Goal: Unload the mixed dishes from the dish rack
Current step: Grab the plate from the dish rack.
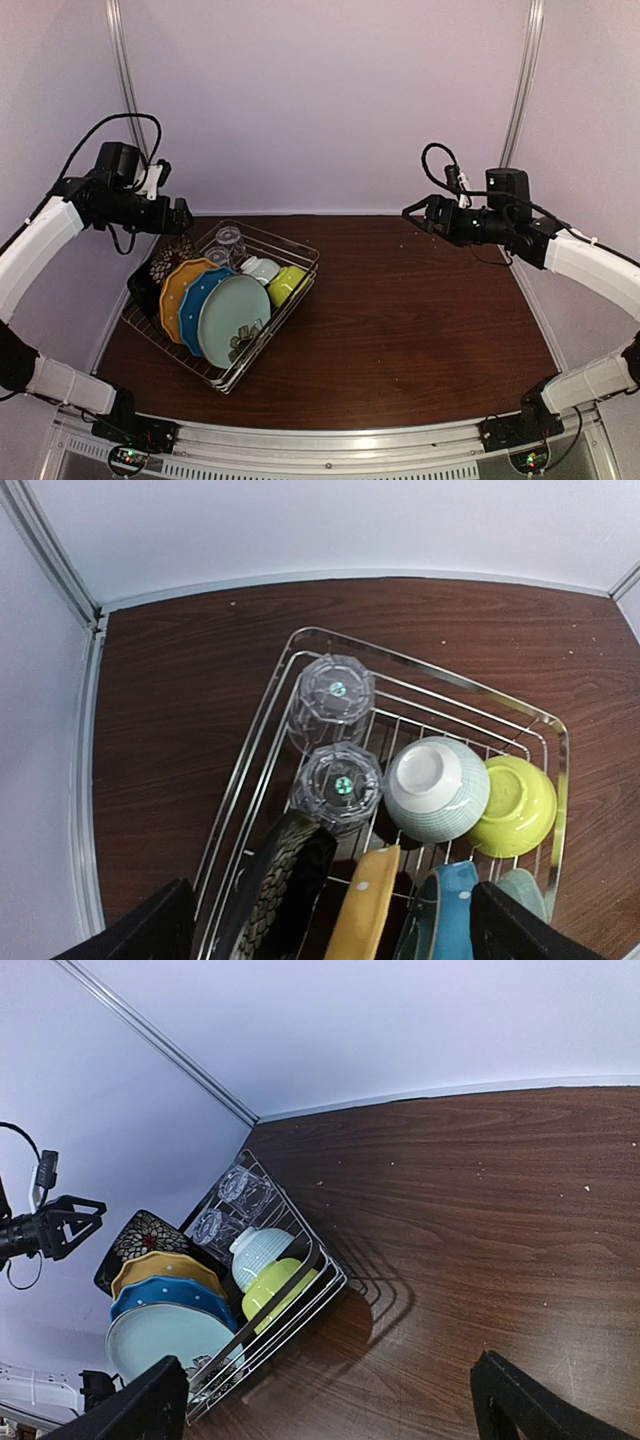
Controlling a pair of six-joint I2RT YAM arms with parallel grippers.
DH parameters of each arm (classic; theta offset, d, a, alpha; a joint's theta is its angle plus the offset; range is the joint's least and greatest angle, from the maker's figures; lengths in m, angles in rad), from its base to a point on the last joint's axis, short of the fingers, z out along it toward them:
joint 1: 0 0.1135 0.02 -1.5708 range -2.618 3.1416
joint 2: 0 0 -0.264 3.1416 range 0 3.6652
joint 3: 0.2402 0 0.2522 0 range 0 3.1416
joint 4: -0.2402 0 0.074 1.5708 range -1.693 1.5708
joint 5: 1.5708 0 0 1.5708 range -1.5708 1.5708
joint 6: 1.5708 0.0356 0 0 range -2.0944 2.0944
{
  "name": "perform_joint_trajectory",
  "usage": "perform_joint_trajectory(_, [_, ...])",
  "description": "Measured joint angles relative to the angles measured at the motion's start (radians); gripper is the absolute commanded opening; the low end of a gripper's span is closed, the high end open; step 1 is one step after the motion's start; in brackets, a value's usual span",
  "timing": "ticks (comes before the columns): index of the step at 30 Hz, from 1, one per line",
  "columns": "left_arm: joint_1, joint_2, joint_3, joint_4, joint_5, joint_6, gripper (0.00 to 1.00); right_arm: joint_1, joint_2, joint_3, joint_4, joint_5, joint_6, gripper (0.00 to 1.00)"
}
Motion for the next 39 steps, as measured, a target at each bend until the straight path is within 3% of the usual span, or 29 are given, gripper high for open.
perform_joint_trajectory(12, [0.103, 0.016, 0.079, -0.135, -0.068, 0.080, 0.97, 0.000, 0.034, 0.022, 0.061, -0.090, -0.003, 1.00])
perform_joint_trajectory(26, [0.109, -0.005, 0.050, -0.179, -0.032, 0.130, 0.96, 0.000, 0.078, 0.001, 0.204, -0.188, 0.073, 1.00])
perform_joint_trajectory(39, [0.109, 0.084, -0.002, -0.180, -0.035, 0.153, 0.77, 0.000, 0.089, 0.000, 0.279, -0.226, 0.132, 1.00])
